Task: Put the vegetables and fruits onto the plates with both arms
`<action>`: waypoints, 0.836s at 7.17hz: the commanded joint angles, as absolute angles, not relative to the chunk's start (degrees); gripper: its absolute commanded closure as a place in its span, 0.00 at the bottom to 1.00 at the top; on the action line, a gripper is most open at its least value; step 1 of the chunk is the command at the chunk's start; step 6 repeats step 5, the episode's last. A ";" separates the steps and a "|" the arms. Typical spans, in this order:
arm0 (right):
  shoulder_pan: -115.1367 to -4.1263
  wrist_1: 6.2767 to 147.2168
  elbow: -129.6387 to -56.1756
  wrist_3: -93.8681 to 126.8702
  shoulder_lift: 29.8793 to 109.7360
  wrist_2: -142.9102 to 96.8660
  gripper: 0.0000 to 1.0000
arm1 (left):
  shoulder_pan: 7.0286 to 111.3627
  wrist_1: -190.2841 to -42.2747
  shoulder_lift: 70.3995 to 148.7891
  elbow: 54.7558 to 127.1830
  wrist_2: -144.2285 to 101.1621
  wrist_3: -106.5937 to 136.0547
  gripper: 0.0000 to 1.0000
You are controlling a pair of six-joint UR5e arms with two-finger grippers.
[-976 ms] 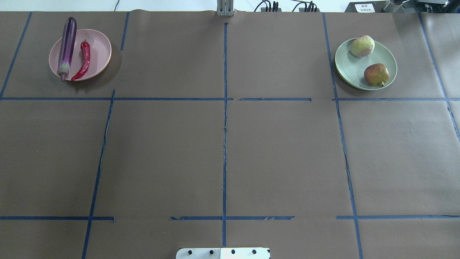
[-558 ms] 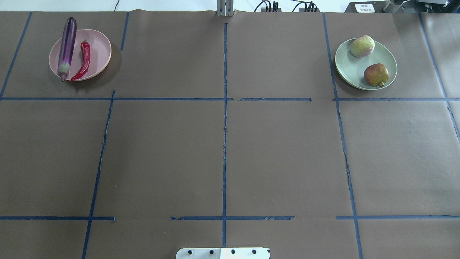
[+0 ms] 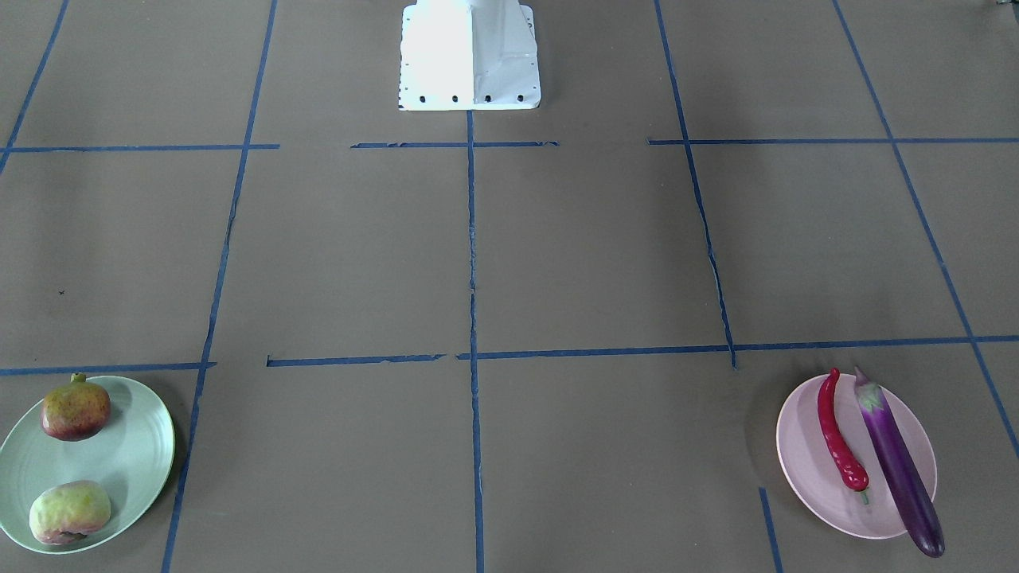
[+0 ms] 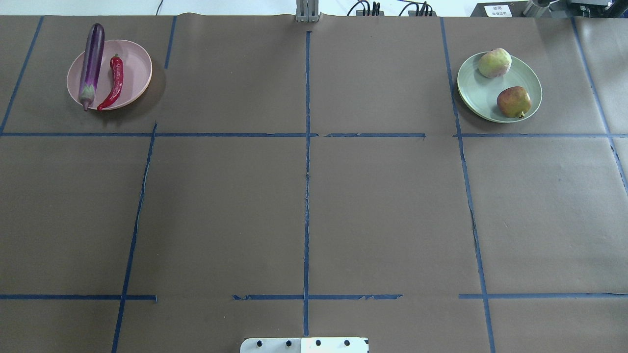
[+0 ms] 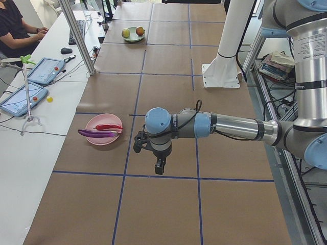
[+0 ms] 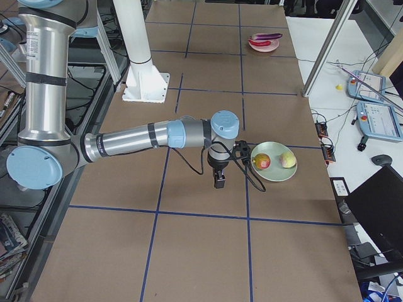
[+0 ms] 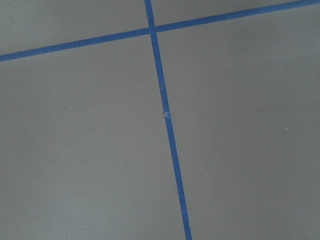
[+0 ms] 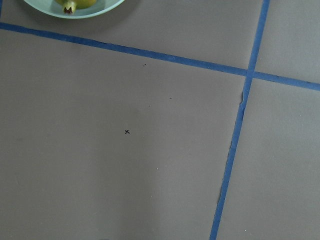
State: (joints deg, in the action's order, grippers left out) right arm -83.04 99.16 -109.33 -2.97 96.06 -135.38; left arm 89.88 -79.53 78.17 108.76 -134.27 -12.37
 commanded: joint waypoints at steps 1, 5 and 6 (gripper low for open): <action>-82.97 99.14 -109.42 -2.90 96.06 -135.53 0.00 | 89.91 -79.36 77.35 109.51 -134.12 -12.30 0.00; -82.97 99.05 -110.12 -2.90 95.63 -135.61 0.00 | 89.82 -79.28 77.43 110.12 -134.03 -12.39 0.00; -82.97 99.05 -110.12 -2.90 95.63 -135.61 0.00 | 89.82 -79.28 77.43 110.12 -134.03 -12.39 0.00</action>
